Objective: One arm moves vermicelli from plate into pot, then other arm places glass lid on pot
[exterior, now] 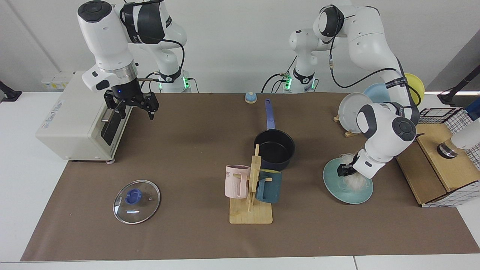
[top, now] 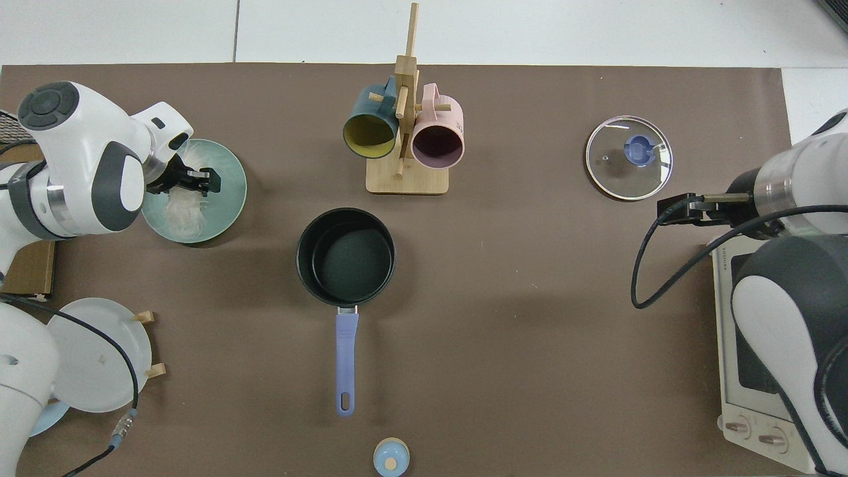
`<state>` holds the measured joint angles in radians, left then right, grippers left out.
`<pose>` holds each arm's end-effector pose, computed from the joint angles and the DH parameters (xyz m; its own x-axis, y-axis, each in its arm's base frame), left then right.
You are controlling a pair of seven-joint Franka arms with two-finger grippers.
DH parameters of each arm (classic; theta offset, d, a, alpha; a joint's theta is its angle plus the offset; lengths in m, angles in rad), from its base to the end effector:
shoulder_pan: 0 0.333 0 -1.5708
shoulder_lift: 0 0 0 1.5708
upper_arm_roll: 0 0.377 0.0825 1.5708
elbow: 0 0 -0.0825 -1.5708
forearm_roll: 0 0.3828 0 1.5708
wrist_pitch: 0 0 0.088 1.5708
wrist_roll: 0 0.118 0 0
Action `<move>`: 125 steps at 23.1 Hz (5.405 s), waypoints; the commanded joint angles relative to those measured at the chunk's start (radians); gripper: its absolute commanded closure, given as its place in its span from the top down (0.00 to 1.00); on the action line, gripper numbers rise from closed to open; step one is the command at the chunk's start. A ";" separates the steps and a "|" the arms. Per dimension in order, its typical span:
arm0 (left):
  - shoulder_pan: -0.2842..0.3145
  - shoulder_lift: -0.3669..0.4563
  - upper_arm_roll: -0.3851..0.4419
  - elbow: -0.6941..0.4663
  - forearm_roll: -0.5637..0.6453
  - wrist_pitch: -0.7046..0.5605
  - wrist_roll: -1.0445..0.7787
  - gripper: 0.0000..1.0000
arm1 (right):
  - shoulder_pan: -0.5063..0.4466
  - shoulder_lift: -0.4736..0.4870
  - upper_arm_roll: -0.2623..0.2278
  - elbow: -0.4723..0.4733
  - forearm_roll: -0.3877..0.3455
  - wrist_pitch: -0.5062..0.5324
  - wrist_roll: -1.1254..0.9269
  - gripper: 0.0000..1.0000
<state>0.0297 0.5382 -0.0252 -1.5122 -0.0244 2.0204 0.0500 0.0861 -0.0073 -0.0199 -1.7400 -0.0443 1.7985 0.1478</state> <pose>0.7262 0.0049 0.3905 0.9991 -0.0317 -0.0283 -0.0307 -0.9989 0.0360 0.5655 0.0332 0.6184 0.9949 -0.0716 0.0712 -0.0741 -0.9967 0.0334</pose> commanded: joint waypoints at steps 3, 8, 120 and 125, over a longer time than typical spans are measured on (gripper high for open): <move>-0.014 -0.118 0.010 0.018 0.026 -0.058 -0.006 0.00 | -0.005 -0.007 0.006 -0.001 0.004 0.013 -0.008 0.99; -0.016 -0.199 0.007 0.017 0.026 -0.172 -0.010 0.00 | -0.003 -0.008 0.006 -0.003 0.004 0.012 -0.010 0.99; -0.022 -0.428 -0.038 -0.051 0.069 -0.390 -0.076 1.00 | 0.573 0.518 -0.006 0.589 -0.023 -0.225 0.762 0.00; -0.100 -0.429 0.059 -0.051 0.067 -0.402 -0.049 1.00 | 0.596 0.628 -0.006 0.665 -0.023 -0.150 0.788 0.00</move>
<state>-0.0154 0.1235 -0.0382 -1.5523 0.0589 1.6353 -0.0399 0.6713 0.5017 -0.0161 -1.2073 -0.0598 1.6069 0.8965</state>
